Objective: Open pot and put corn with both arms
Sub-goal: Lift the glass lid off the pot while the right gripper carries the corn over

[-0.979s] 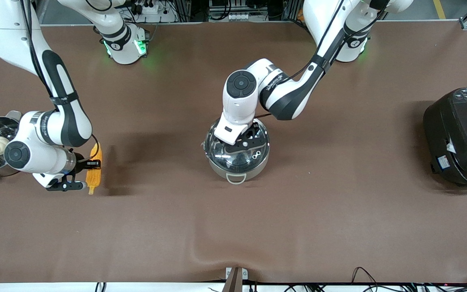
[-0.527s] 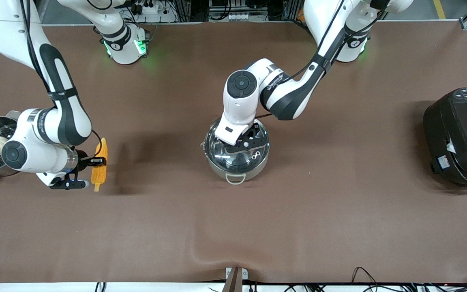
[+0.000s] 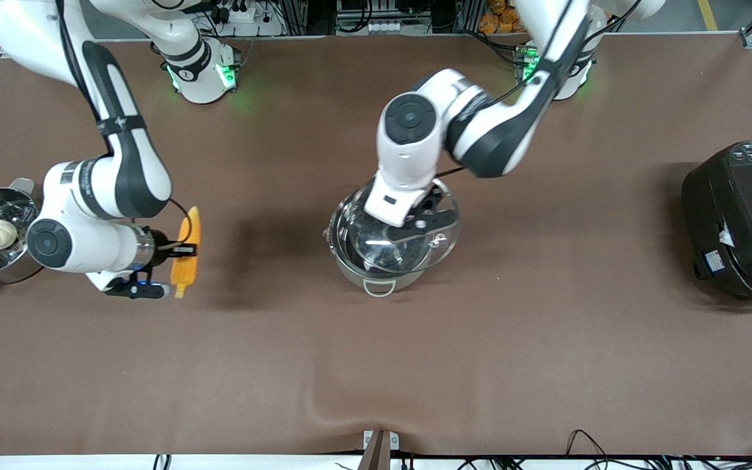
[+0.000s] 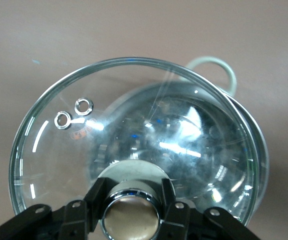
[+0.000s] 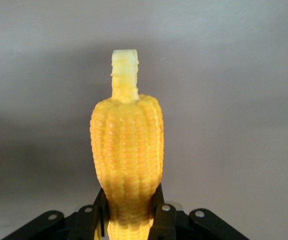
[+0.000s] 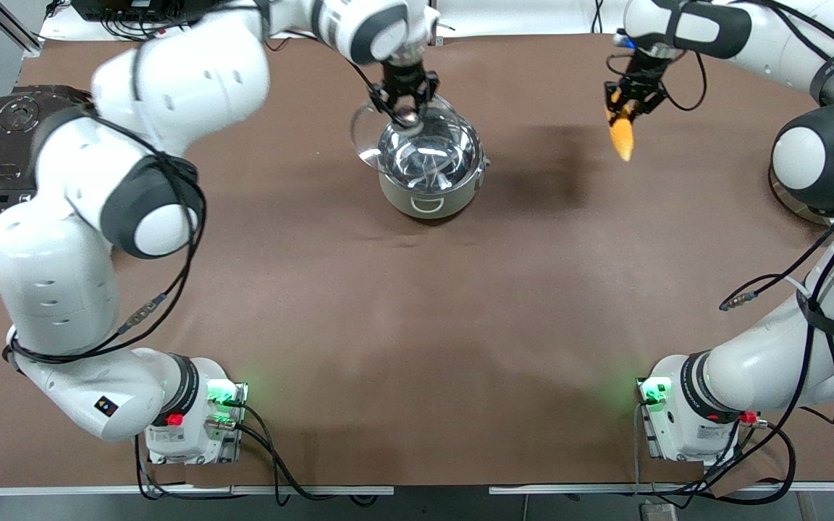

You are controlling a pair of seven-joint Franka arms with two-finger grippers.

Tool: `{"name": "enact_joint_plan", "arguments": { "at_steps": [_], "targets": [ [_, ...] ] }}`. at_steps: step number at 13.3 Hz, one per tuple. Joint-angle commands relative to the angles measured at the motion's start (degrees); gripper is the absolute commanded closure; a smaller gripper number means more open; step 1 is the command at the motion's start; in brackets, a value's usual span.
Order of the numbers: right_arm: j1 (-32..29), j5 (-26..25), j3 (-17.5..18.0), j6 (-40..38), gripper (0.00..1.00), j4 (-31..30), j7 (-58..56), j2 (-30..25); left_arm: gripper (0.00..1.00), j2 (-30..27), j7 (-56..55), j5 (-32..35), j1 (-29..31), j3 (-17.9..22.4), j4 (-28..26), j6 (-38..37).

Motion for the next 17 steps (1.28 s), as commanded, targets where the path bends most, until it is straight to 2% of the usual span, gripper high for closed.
{"name": "enact_joint_plan", "arguments": {
  "at_steps": [1, 4, 7, 9, 11, 17],
  "targets": [
    [3.9, 2.8, -0.2, -4.5, 1.0, 3.8, 2.8, -0.8, 1.0, -6.0, 5.3, 1.5, 5.1, -0.6, -4.0, -2.5],
    [8.1, 8.1, 2.0, -4.6, 1.0, 6.1, 4.9, -0.6, 1.0, -10.8, 15.4, 1.5, 12.1, -0.8, -10.5, -2.4],
    [16.5, 8.3, 1.9, -4.7, 1.0, 13.1, 17.6, 2.0, 1.0, -13.0, 28.0, 1.5, 20.7, -0.9, -16.8, -0.9],
    [20.5, 8.6, 2.0, -4.2, 1.0, 16.1, 22.8, 4.3, 1.0, -13.5, 37.0, 1.6, 26.2, -0.8, -22.0, 3.9],
    [23.4, 11.1, 2.0, -4.1, 1.0, 19.7, 28.3, 7.5, 1.0, -13.4, 44.1, 1.6, 31.5, -0.9, -26.4, 10.7],
    [27.4, 15.4, 2.0, 2.4, 1.0, 20.4, 34.7, 12.3, 1.0, -9.4, 46.5, 1.6, 35.1, -0.8, -35.8, 25.6]
  ]
}}
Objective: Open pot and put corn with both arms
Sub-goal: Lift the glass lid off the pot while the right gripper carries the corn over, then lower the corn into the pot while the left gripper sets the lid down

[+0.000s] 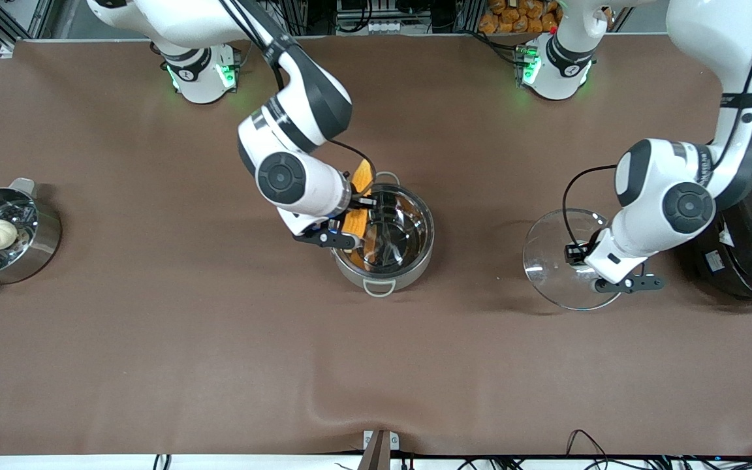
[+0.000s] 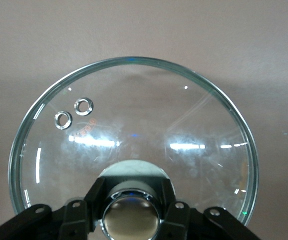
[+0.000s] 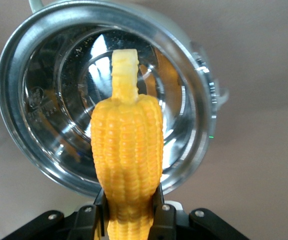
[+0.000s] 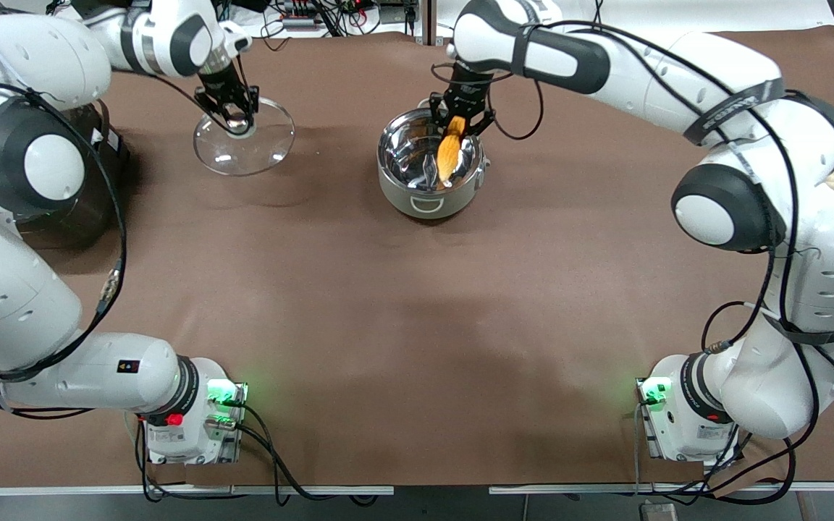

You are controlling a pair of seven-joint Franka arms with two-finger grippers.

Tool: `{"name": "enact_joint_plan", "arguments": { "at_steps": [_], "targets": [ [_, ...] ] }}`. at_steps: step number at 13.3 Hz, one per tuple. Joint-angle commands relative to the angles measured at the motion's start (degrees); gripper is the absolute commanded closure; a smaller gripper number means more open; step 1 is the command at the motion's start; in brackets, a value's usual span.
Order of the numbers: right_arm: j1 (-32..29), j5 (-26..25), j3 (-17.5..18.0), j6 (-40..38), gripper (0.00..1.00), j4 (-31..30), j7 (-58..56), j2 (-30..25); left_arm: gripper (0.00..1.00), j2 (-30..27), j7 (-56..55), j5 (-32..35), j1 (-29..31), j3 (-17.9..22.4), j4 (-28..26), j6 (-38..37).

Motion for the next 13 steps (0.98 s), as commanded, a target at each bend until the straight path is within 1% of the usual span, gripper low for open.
{"name": "enact_joint_plan", "arguments": {
  "at_steps": [1, 3, 6, 7, 8, 9, 11, 13],
  "targets": [
    [1.8, 1.8, -0.6, 3.2, 1.0, 2.2, 2.4, 2.6, 1.0, 1.4, 1.7, 1.3, 2.6, -0.9, -2.5, 4.2],
    [2.1, 1.7, -0.7, 6.7, 1.0, 2.3, 2.1, 3.8, 1.0, 3.2, 2.5, 1.3, 3.7, -0.9, -2.6, 5.2],
    [1.9, 1.7, -0.7, 7.8, 1.0, 2.3, 1.3, 4.5, 1.0, 4.9, 2.6, 1.2, 4.7, -1.0, -2.7, 5.5],
    [2.1, 1.6, -0.7, 8.3, 1.0, 2.3, 1.3, 4.7, 0.67, 4.9, 2.7, 1.3, 4.7, -1.0, -2.7, 5.5],
    [2.1, 1.3, -0.7, 8.5, 1.0, 2.3, 1.2, 5.1, 0.05, 4.8, 2.9, 1.2, 4.6, -1.0, -2.5, 5.2],
    [1.8, 1.3, -0.7, 8.7, 1.0, 2.3, 0.7, 5.4, 0.0, 4.3, 3.0, 1.2, 4.7, -1.0, -2.2, 4.9],
    [1.4, 1.4, -0.7, 11.1, 1.0, 2.3, -0.1, 6.1, 0.0, 3.0, 3.0, 1.2, 4.7, -1.0, -1.5, 3.5],
    [1.5, 1.5, -0.7, 11.4, 1.0, 2.3, 0.1, 6.2, 0.0, 1.1, 3.1, 1.2, 4.9, -1.0, -0.1, 1.4]
  ]
}}
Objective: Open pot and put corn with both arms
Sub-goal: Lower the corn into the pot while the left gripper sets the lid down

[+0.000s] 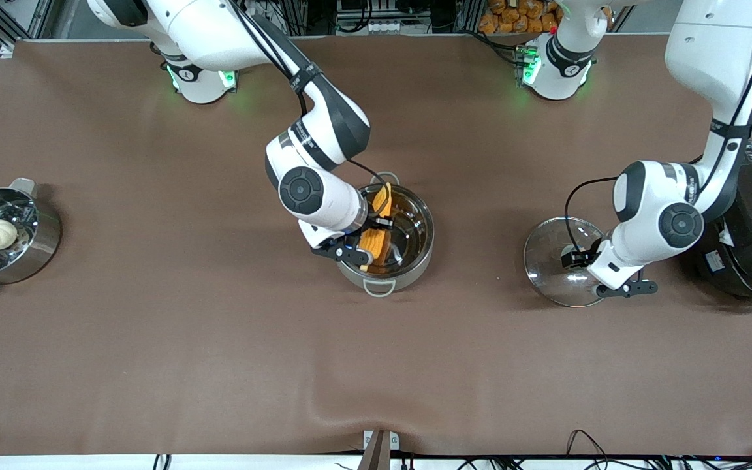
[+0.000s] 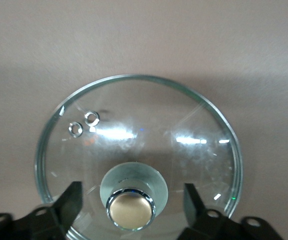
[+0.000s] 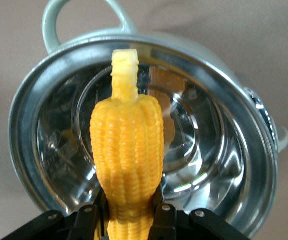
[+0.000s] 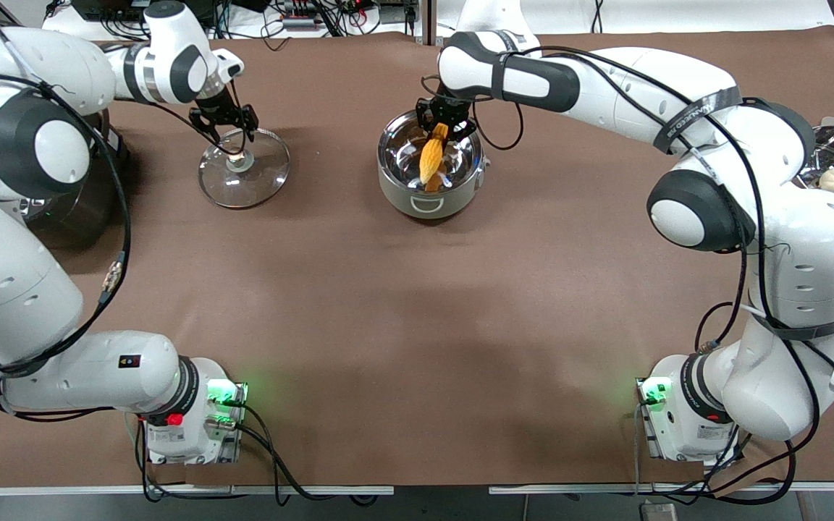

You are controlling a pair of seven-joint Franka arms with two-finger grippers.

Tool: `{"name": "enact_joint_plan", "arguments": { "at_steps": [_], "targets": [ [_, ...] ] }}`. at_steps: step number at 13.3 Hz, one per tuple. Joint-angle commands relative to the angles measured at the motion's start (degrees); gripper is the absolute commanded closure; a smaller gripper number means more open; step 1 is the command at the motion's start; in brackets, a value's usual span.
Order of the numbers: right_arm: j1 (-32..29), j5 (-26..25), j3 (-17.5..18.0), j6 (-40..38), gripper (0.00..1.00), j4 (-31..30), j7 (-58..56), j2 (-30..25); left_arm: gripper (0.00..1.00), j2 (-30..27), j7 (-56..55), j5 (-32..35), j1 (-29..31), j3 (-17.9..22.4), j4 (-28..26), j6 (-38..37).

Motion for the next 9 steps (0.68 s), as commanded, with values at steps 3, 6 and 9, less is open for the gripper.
{"name": "enact_joint_plan", "arguments": {
  "at_steps": [3, 6, 9],
  "targets": [
    [0.0, 1.3, 0.0, 0.1, 0.81, 2.0, 0.5, 1.2, 0.0, -8.7, 1.9, 1.1, 1.9, -0.6, 3.4, -8.7],
    [0.6, 1.0, 0.0, 0.1, 0.0, 2.0, 1.6, 1.1, 0.0, -15.3, 2.5, 1.1, 3.7, -0.6, 5.6, -12.5],
    [0.2, 1.1, 0.0, -0.1, 0.0, 2.0, 1.6, 0.6, 0.0, -18.1, 2.5, 0.2, 3.7, -0.8, 13.9, -26.8]
  ]
}}
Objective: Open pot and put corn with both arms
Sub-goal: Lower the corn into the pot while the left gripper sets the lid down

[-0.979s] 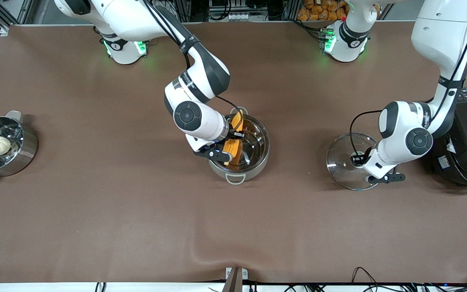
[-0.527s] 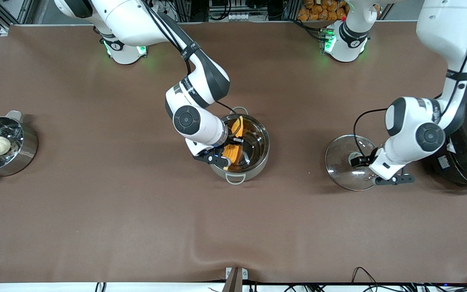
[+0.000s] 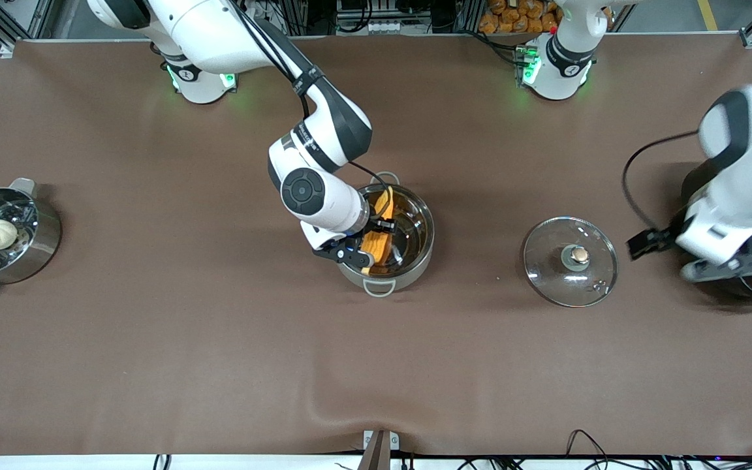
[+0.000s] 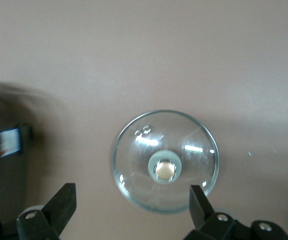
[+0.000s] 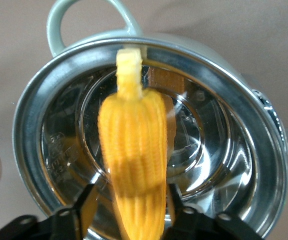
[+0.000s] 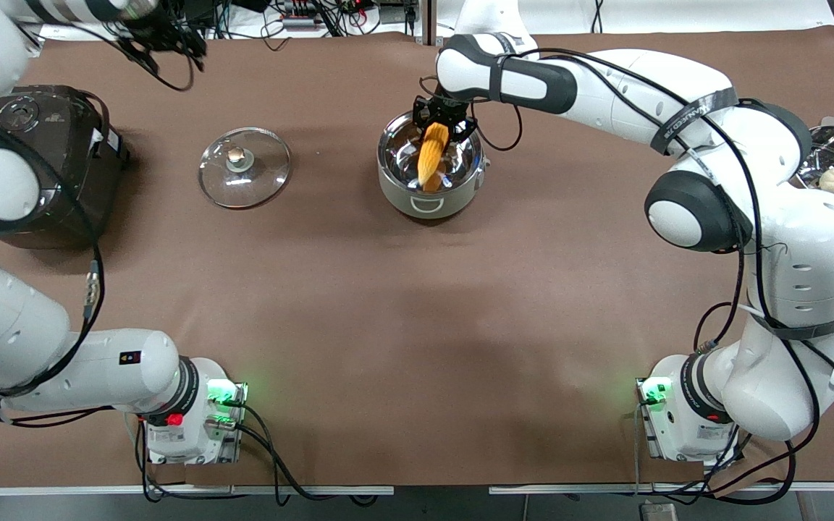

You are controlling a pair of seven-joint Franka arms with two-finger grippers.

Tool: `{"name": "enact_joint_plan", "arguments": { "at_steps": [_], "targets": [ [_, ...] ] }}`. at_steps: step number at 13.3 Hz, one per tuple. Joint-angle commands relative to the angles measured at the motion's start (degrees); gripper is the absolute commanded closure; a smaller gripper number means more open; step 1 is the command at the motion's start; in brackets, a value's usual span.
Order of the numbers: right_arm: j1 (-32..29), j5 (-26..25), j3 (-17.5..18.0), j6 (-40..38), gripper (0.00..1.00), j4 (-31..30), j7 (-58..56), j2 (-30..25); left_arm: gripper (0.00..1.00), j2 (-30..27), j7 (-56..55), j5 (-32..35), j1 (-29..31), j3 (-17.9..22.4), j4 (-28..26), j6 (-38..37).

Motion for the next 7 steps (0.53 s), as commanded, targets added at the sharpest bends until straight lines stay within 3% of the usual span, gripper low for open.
{"name": "enact_joint_plan", "arguments": {
  "at_steps": [1, 4, 7],
  "targets": [
    [-0.2, 1.0, -0.3, -0.7, 0.0, 1.4, 0.8, 0.1, 0.0, -1.8, 0.7, 0.2, 0.4, -0.9, 7.2, -11.8],
    [-1.4, 0.4, -0.5, -1.3, 0.0, 1.4, 0.3, -1.0, 0.0, -2.8, 0.6, 0.1, 0.1, -1.2, 11.8, -19.8],
    [-6.4, 0.0, -0.6, -9.6, 0.0, 0.8, -5.0, -3.8, 0.0, -4.1, 0.6, -0.1, -0.1, -1.3, 13.5, -24.5]
  ]
}}
